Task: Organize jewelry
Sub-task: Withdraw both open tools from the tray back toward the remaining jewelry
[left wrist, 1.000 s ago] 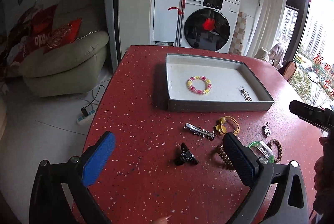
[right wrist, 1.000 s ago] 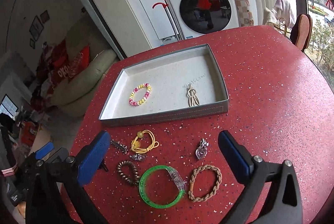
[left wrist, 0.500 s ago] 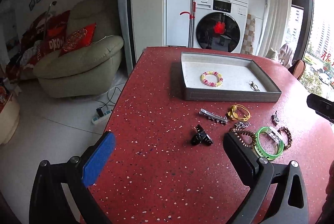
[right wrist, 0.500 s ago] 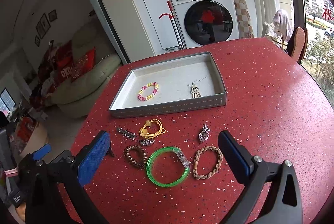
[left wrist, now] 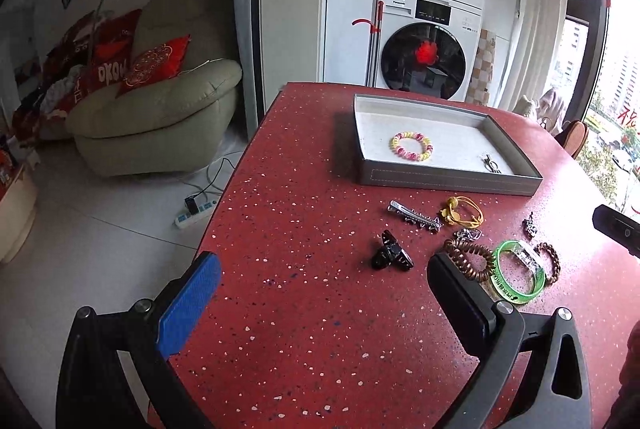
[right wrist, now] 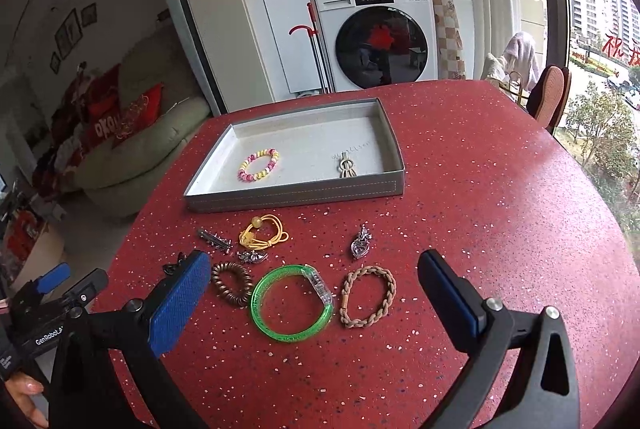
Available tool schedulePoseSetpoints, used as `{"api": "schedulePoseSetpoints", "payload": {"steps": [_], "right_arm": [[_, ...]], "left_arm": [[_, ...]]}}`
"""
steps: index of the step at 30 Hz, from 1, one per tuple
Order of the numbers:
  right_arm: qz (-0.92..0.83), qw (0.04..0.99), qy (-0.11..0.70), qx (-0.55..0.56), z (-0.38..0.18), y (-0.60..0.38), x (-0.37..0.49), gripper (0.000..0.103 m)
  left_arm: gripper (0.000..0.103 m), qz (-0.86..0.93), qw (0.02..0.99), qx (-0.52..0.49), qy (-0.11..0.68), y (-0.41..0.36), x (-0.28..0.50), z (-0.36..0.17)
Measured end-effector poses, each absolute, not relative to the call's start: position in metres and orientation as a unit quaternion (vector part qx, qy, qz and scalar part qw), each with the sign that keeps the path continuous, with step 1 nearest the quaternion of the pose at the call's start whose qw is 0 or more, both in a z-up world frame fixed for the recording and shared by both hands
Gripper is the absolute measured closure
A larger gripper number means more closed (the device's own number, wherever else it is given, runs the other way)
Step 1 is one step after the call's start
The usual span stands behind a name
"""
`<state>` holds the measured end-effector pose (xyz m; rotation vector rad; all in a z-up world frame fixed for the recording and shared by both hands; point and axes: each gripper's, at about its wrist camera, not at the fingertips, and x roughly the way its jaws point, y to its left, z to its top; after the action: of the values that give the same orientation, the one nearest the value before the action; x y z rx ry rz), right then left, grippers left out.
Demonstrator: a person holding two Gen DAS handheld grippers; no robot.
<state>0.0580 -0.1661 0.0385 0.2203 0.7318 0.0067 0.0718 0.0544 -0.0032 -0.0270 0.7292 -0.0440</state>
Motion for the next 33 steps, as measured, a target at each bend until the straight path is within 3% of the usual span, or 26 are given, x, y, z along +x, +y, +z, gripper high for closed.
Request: {"api": "schedulePoseSetpoints", "payload": {"steps": [33], "right_arm": [[-0.025, 0.901, 0.413, 0.129, 0.008, -0.19, 0.039, 0.0]], "left_arm": [[0.0, -0.035, 0.907, -0.002, 0.42, 0.042, 0.09, -0.041]]}}
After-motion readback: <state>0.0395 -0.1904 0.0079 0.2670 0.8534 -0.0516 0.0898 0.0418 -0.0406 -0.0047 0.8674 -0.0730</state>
